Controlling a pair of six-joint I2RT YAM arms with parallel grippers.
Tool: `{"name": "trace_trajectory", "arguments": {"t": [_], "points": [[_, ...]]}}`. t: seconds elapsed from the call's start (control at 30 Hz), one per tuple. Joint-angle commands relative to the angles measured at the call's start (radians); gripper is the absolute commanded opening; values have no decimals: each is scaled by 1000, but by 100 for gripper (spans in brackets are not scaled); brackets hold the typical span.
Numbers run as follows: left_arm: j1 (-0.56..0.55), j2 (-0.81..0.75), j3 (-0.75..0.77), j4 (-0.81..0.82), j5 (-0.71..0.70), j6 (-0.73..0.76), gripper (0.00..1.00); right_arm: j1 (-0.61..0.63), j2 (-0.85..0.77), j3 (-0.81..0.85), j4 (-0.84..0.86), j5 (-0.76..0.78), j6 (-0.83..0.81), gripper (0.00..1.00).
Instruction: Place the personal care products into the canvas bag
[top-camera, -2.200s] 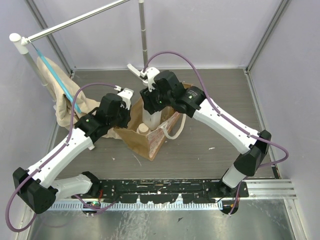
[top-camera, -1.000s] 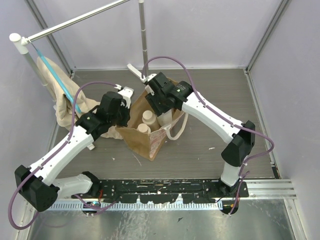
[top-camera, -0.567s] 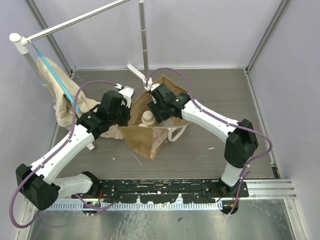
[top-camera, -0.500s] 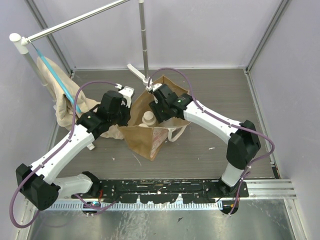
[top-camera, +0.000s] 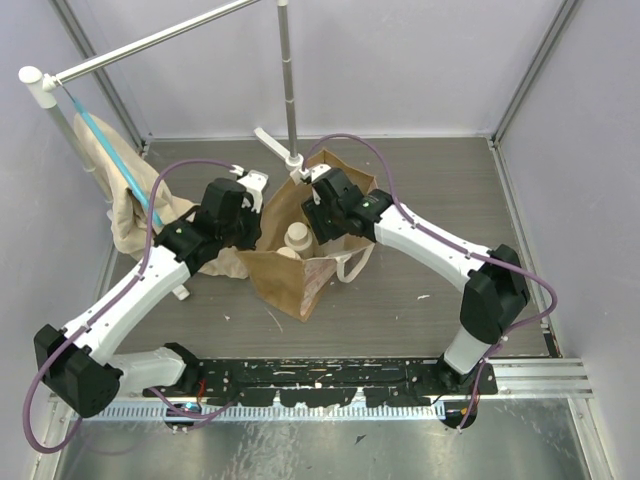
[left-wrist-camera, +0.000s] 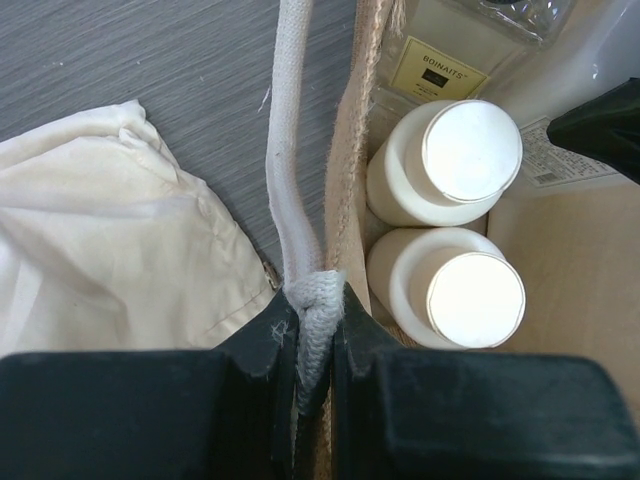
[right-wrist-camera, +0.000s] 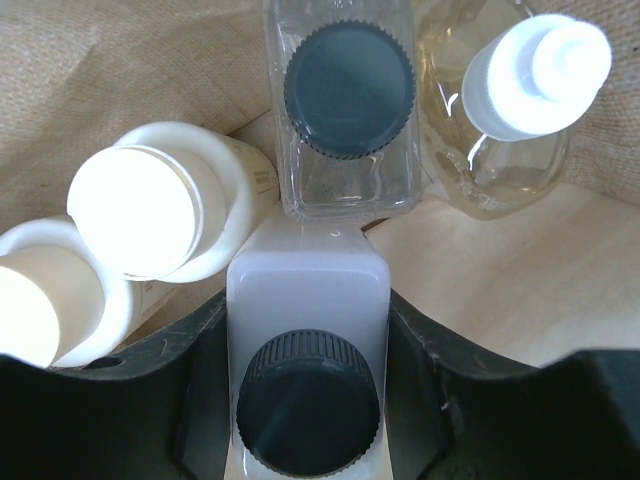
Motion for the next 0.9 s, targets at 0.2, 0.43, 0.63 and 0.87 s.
{"name": "trace_trajectory", "arguments": {"t": [0.2, 0.43, 0.63, 0.87], "points": [[7, 28, 26, 4, 27, 3, 15, -2, -3, 100, 141, -32, -23, 1], [7, 40, 37, 2, 28, 1, 15, -5, -12, 5, 239, -54, -30, 1], [7, 52, 48, -1, 37, -1, 15, -7, -8, 37, 260, -67, -53, 1], [7, 53, 47, 3, 43, -11, 14, -8, -10, 52, 291, -73, -68, 1]]}}
